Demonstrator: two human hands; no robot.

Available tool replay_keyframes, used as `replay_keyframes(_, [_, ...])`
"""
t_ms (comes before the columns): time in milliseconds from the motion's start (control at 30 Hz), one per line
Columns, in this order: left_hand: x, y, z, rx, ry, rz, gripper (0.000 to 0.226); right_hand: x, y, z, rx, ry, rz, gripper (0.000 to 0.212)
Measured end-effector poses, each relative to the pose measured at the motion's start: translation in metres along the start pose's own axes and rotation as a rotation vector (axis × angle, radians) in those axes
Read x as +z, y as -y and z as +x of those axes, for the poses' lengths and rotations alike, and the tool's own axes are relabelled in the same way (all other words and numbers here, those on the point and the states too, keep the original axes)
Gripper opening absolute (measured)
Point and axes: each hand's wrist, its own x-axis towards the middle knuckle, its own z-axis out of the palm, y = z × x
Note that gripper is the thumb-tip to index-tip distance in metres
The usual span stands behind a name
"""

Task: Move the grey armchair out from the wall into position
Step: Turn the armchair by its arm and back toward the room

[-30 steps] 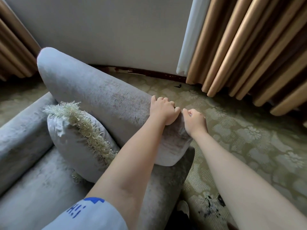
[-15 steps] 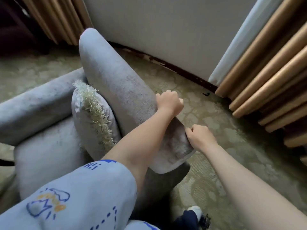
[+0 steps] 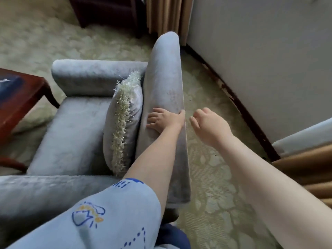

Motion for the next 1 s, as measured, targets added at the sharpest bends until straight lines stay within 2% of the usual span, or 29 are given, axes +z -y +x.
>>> replay_keyframes(233, [0.016, 0.005, 0.006, 0.05, -0.292, 0.149, 0.087, 0.003, 0.013, 0.118, -0.295, -0.009, -0.009, 0.039])
replay_keyframes(500, [0.021, 0.004, 0.003, 0.029, -0.372, 0.214, 0.075, 0.024, 0.039, 0.179, -0.602, 0.116, -0.033, 0.034])
replay_keyframes(667, [0.025, 0.0, -0.002, 0.01, -0.44, 0.16, 0.059, 0.04, 0.039, 0.175, -0.773, 0.293, -0.045, 0.033])
replay_keyframes(733, [0.025, -0.004, -0.011, -0.099, -0.49, 0.157, 0.047, 0.043, 0.032, 0.162, -0.851, 0.333, -0.101, 0.035])
replay_keyframes(833, [0.031, -0.009, -0.037, -0.372, -0.503, 0.057, 0.036, 0.043, 0.014, 0.134, -0.95, 0.318, -0.165, 0.041])
replay_keyframes(900, [0.043, -0.003, -0.062, -0.525, -0.515, 0.072, 0.038, 0.042, 0.004, 0.112, -1.044, 0.28, -0.219, 0.042])
replay_keyframes(1000, [0.06, 0.016, -0.109, -0.603, -0.601, 0.107, 0.049, 0.04, 0.002, 0.075, -1.177, 0.288, -0.206, 0.042])
